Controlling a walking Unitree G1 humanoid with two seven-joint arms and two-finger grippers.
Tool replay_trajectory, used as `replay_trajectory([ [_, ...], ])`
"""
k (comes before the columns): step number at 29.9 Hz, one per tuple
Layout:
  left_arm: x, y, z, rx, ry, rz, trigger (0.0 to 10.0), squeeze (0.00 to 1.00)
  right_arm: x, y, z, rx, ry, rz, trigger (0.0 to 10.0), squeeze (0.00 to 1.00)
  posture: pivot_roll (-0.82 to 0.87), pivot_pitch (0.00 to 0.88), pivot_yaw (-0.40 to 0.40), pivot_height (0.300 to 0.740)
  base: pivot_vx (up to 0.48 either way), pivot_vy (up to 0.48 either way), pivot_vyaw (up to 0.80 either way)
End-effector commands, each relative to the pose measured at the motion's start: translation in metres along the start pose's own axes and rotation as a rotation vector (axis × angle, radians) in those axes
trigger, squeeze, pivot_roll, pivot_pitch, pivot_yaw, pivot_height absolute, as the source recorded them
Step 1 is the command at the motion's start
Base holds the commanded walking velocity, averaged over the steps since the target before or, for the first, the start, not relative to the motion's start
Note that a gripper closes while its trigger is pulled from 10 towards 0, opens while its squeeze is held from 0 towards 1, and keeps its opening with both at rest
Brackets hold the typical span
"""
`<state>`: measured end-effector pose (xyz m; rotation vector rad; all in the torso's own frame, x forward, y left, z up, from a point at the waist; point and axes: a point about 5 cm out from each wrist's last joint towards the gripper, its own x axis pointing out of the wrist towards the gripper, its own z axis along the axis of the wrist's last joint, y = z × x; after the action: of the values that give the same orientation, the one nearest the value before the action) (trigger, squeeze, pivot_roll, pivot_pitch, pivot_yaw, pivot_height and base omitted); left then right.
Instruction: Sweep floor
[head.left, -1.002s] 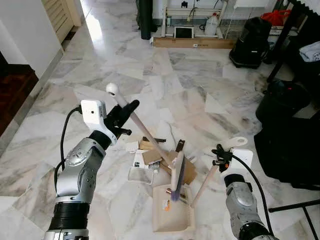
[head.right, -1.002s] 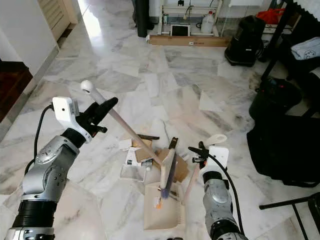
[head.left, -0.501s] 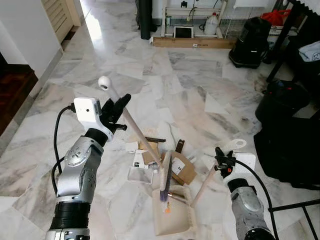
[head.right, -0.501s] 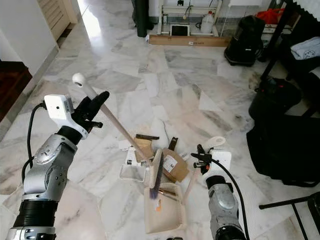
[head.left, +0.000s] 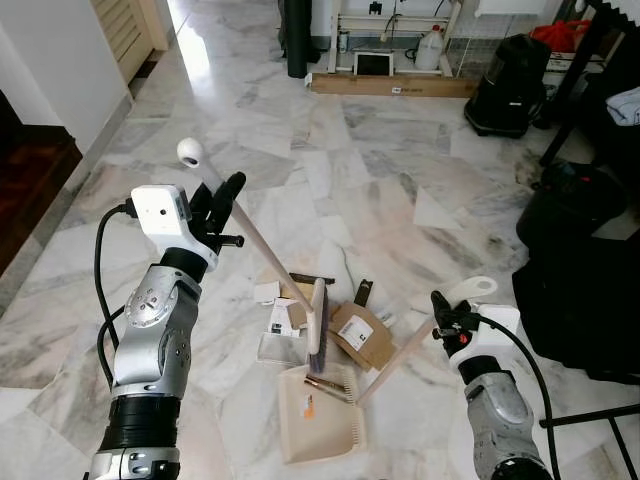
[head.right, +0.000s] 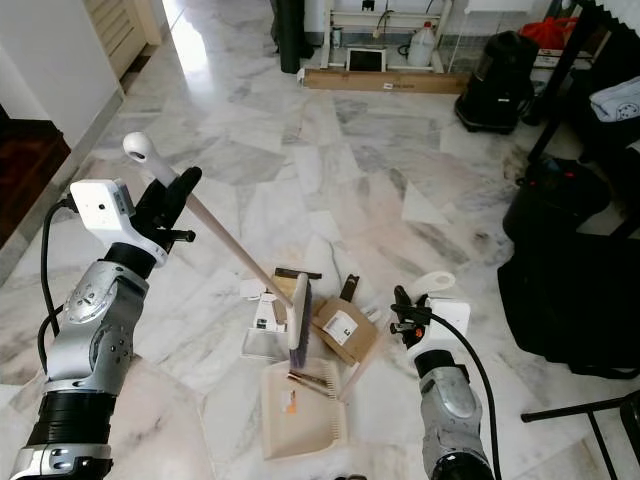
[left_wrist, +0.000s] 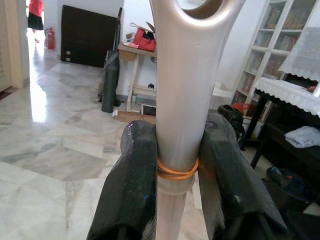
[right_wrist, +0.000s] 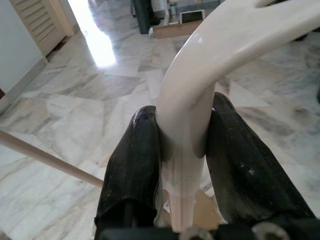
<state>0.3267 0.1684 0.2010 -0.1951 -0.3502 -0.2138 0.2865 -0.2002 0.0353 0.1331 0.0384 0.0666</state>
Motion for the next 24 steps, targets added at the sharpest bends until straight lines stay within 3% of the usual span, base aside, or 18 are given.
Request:
replay_trajectory([
  [1, 0.005, 0.0, 0.014, 0.035, -0.077, 0.009, 10.0, 0.0, 0.002, -0.005, 0.01, 0.014, -0.051, -0.017, 10.0, 0.0, 0.03, 0.08, -0.021, 0.74, 0.0, 0.0, 0.0],
  [5, 0.003, 0.0, 0.01, 0.11, -0.068, 0.008, 10.0, 0.0, 0.007, -0.009, 0.022, 0.037, -0.106, -0.056, 10.0, 0.0, 0.03, 0.077, -0.021, 0.74, 0.0, 0.0, 0.0],
  [10, -0.002, -0.004, 0.0, 0.201, -0.036, -0.031, 10.0, 0.0, 0.013, -0.016, 0.034, 0.002, -0.139, -0.093, 10.0, 0.0, 0.03, 0.081, -0.021, 0.74, 0.0, 0.0, 0.0],
  [19, -0.008, 0.002, -0.013, 0.244, -0.002, -0.014, 10.0, 0.0, 0.018, -0.031, 0.054, -0.02, -0.197, -0.169, 10.0, 0.0, 0.02, 0.084, -0.02, 0.74, 0.0, 0.0, 0.0],
  [24, -0.012, 0.004, -0.023, 0.264, 0.021, 0.001, 10.0, 0.0, 0.024, -0.027, 0.067, -0.035, -0.25, -0.172, 10.0, 0.0, 0.02, 0.085, -0.02, 0.74, 0.0, 0.0, 0.0],
])
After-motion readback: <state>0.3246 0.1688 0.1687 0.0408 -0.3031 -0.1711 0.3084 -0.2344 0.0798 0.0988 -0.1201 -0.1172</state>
